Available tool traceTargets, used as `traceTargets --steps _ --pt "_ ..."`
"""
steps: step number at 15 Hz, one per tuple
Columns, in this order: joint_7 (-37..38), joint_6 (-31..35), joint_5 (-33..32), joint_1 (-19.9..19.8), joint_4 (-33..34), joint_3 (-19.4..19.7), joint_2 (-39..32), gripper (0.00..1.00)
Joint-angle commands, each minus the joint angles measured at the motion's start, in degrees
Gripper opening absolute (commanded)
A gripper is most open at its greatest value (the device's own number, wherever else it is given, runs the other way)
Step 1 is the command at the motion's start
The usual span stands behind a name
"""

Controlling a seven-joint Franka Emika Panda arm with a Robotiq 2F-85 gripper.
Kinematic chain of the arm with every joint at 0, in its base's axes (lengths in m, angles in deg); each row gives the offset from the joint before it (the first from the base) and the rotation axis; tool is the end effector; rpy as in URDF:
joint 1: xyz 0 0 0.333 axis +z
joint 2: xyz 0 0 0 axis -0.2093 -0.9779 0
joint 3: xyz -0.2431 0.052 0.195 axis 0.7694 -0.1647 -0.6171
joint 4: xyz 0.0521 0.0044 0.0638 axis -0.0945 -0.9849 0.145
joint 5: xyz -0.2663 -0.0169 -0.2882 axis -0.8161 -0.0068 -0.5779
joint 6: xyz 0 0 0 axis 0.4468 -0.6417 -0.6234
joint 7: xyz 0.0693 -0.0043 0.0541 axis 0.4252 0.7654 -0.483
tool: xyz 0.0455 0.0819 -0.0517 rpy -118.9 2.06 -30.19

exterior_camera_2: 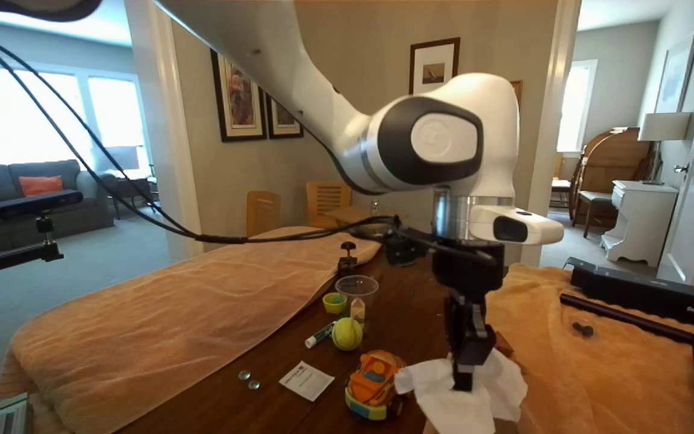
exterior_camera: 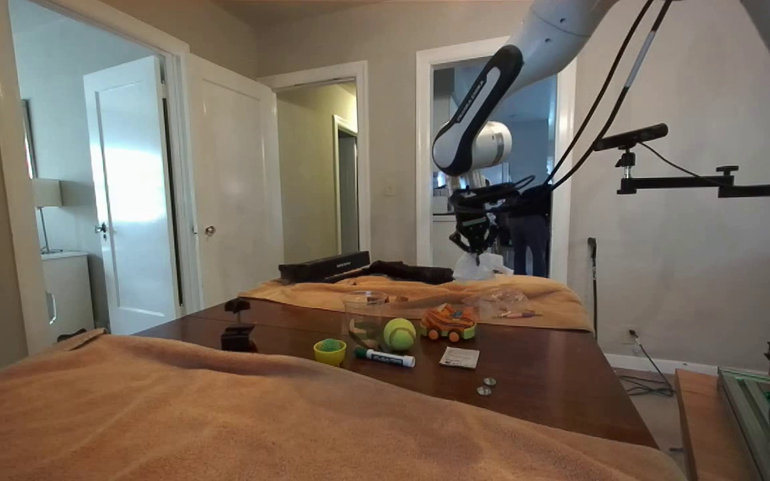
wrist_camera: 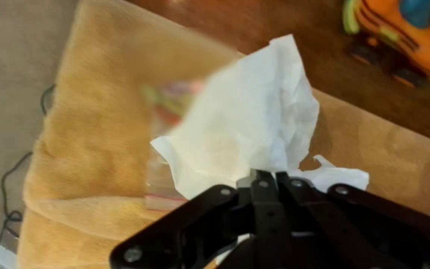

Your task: Use the napkin to wipe the table

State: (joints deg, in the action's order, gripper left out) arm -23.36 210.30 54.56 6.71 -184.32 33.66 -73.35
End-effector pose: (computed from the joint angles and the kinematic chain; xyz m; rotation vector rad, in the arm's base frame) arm 0.5405 -0.2837 0.3053 2.6724 -1.1794 -0.1532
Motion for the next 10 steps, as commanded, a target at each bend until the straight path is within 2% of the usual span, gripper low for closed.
traceTargets --steps 1,4,6,7,10 --pt "0.4 -15.7 -8.0 -0.2 -5.7 -0.7 10.3 0.01" --pt "-2.7 -28.2 -9.4 -1.9 -6.4 -3.2 12.9 0.01" --pt "-4.6 -32.6 -9.1 -2.5 -7.6 -4.9 12.5 0.01" --pt "-4.7 -33.1 -8.9 -2.6 -8.5 -5.6 12.3 0.01" --pt "-4.6 -27.8 -8.5 -2.7 -14.2 -7.6 11.7 0.01"
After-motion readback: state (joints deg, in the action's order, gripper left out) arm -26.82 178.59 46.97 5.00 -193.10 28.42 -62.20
